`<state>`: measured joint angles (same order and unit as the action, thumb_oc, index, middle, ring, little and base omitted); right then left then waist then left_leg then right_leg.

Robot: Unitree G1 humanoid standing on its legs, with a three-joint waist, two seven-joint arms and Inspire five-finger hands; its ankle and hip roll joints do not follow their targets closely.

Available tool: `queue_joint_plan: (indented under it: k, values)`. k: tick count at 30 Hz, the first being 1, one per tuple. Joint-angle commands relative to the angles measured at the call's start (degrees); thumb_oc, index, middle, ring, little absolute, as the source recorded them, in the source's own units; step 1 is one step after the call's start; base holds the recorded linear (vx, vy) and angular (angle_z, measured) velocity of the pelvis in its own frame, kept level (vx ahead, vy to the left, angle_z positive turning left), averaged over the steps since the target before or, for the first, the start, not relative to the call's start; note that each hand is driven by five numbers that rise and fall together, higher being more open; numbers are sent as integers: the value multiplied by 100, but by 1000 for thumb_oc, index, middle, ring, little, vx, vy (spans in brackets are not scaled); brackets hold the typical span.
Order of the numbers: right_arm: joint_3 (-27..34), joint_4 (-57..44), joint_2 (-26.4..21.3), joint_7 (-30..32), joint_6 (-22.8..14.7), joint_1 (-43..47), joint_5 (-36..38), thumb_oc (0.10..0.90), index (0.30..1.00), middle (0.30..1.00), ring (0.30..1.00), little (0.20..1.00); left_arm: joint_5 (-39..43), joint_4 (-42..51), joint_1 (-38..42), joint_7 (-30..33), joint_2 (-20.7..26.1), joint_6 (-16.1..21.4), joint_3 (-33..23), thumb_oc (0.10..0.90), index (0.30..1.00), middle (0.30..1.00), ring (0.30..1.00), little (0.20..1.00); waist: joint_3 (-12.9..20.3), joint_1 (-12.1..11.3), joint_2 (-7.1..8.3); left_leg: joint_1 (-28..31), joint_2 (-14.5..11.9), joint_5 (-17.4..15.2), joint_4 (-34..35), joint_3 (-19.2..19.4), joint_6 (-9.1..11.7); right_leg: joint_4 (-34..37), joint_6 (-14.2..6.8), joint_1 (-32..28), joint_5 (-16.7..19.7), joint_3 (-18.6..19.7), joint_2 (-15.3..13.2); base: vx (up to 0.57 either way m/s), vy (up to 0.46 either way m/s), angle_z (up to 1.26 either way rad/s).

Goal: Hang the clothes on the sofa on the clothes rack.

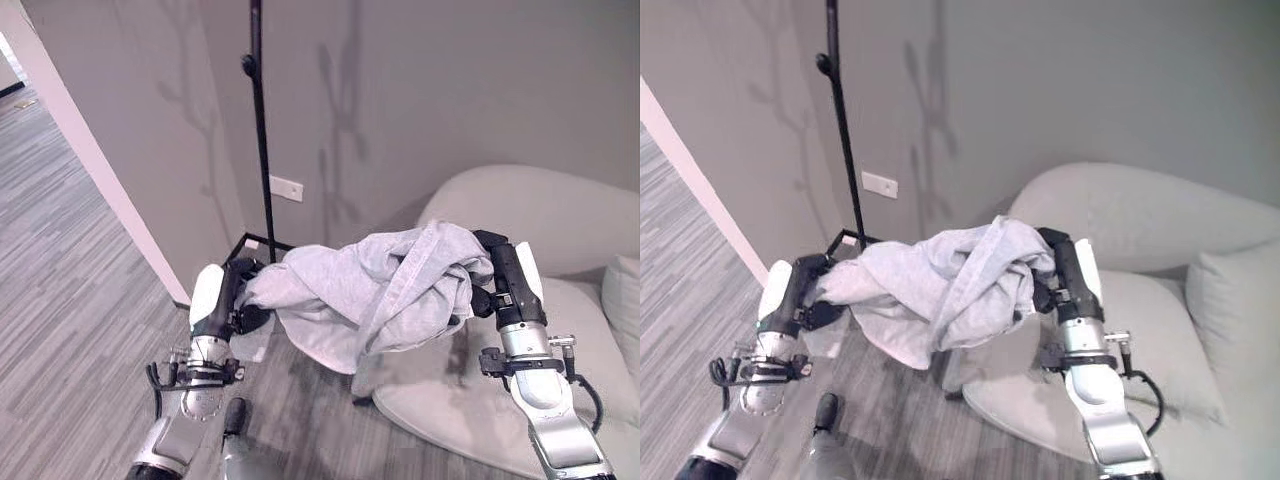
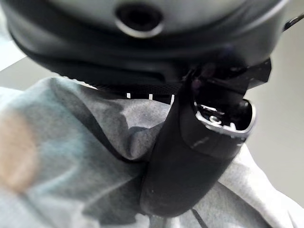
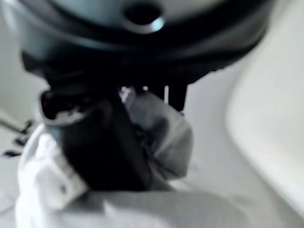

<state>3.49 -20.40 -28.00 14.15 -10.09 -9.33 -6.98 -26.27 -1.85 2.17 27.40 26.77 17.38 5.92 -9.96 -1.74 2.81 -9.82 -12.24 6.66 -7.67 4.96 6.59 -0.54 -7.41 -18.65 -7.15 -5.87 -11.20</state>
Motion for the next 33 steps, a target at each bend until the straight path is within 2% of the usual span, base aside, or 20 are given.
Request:
queue_joint_plan:
  k: [1,2,3,4,5,6,7,8,9,10,12,13,14,16,20,27,29,31,32,33]
  values:
    - [874,305,-84,880,-223,910,-588,400,300,300,300,300,-500,504,354,1221,733,-90,-1041,400,300,300,300,300,813,-88,167,431,424,-503,416,-330,-204,-750,-132,847,86,-3,-291,178,382,4]
    - [895,305,-44,922,-184,967,-687,400,300,300,300,300,-594,505,445,1294,834,-148,-1115,400,300,300,300,300,852,-76,198,532,555,-578,447,-271,-322,-1033,-149,973,160,36,-378,212,548,9]
    - [905,339,-64,1007,-118,1076,-824,400,300,300,300,300,-707,498,642,1404,987,-252,-1193,400,300,300,300,300,862,-60,241,647,714,-630,474,-161,-468,-1459,-180,1144,404,86,-523,216,556,23]
    - [900,337,-75,1070,-40,1252,-998,400,300,300,300,300,-899,549,759,1543,1111,-337,-1309,400,300,300,300,300,893,-69,205,912,910,-802,537,-44,-642,-2097,-109,1386,769,-42,-751,156,444,5]
    - [884,338,-74,1077,-29,1275,-1013,400,300,300,300,300,-912,555,758,1551,1107,-346,-1322,400,300,300,300,300,867,-74,217,934,936,-803,551,-22,-667,-2150,-124,1413,770,-9,-781,164,413,-8]
    - [866,382,-121,1152,11,1412,-1102,400,300,300,300,300,-1000,599,848,1635,1193,-412,-1403,400,300,300,300,300,847,-130,178,1106,1018,-930,566,75,-747,-2524,-48,1500,965,-299,-1046,73,316,-18]
    - [876,410,-196,1226,45,1596,-1192,400,300,300,300,300,-1141,712,924,1722,1296,-514,-1573,400,300,300,300,300,816,-197,140,1227,1114,-974,599,176,-834,-2777,13,1527,916,-628,-1240,193,502,-35]
    - [882,443,-283,1251,96,1784,-1294,400,300,300,300,300,-1279,857,1020,1752,1412,-587,-1793,400,300,300,300,300,812,-150,124,1556,1217,-1129,737,240,-906,-3124,34,1734,798,-956,-1099,216,436,-50]
    - [1008,511,-491,1389,163,1916,-1501,400,300,300,300,300,-1330,817,1257,1886,1488,-665,-1934,400,300,300,300,300,749,-11,101,1754,1291,-1155,839,163,-903,-3011,70,2094,500,-961,-556,171,280,-40]
    - [1008,524,-500,1401,163,1943,-1508,400,300,300,300,300,-1333,802,1287,1897,1486,-666,-1930,400,300,300,300,300,737,-18,79,1733,1266,-1119,847,175,-899,-2978,100,2105,538,-977,-530,107,93,-19]
    - [1090,619,-690,1686,214,2211,-1609,400,300,300,300,300,-1338,694,1567,2047,1602,-776,-1959,400,300,300,300,300,724,49,15,1869,1313,-1146,950,167,-847,-2294,83,2261,502,-1123,-223,98,-12,19]
    - [1144,697,-799,1955,282,2404,-1701,400,300,300,300,300,-1295,598,1850,2144,1715,-774,-1943,400,300,300,300,300,724,146,18,1958,1304,-1162,1024,128,-760,-1432,80,2387,621,-1143,-20,166,-69,10]
    - [1238,714,-818,2108,309,2433,-1690,400,300,300,300,300,-1286,544,2006,2210,1767,-792,-1906,400,300,300,300,300,747,248,6,2007,1283,-1215,1045,56,-728,-1171,39,2383,615,-921,134,120,-72,3]
    - [1280,757,-860,2215,329,2481,-1706,400,300,300,300,300,-1302,489,2131,2216,1794,-782,-1804,400,300,300,300,300,727,301,1,2036,1254,-1188,1059,65,-731,-1103,-28,2447,870,-784,193,81,-25,9]
    - [1597,984,-1288,2551,405,2640,-1742,400,300,300,300,300,-1321,539,2380,2076,1815,-673,-1575,400,300,300,300,300,1092,265,3,2031,1154,-1259,1023,169,-617,-102,70,1767,784,-647,540,215,-117,20]
    - [1865,1045,-1542,2766,617,2635,-1987,400,300,300,300,300,-1072,561,2584,1884,1519,-601,-1286,400,300,300,300,300,1225,334,-32,2021,984,-1344,930,231,-499,342,93,1486,851,-572,685,98,-65,-22]
    - [2139,1072,-1547,2882,713,2441,-2030,400,300,300,300,300,-1028,742,2607,1777,1364,-524,-1261,400,300,300,300,300,1200,388,-19,1992,908,-1341,866,265,-409,433,108,1413,846,-567,705,69,-65,-6]
    - [2175,1042,-1536,2878,715,2392,-2031,400,300,300,300,300,-1029,786,2585,1747,1347,-530,-1261,400,300,300,300,300,1208,370,-18,1989,900,-1356,851,263,-399,445,112,1402,846,-570,713,31,-32,-11]
    - [2368,983,-1511,2963,730,2264,-2050,400,300,300,300,300,-963,874,2535,1663,1258,-438,-1237,400,300,300,300,300,1157,433,3,1908,889,-1434,565,313,-366,445,130,1393,805,-567,709,-29,0,-15]
    - [2384,958,-1588,3000,748,2272,-2045,400,300,300,300,300,-855,893,2599,1680,1176,-423,-1157,400,300,300,300,300,1056,394,7,1743,1036,-1496,366,157,-408,427,136,1432,813,-537,690,-73,17,-9]
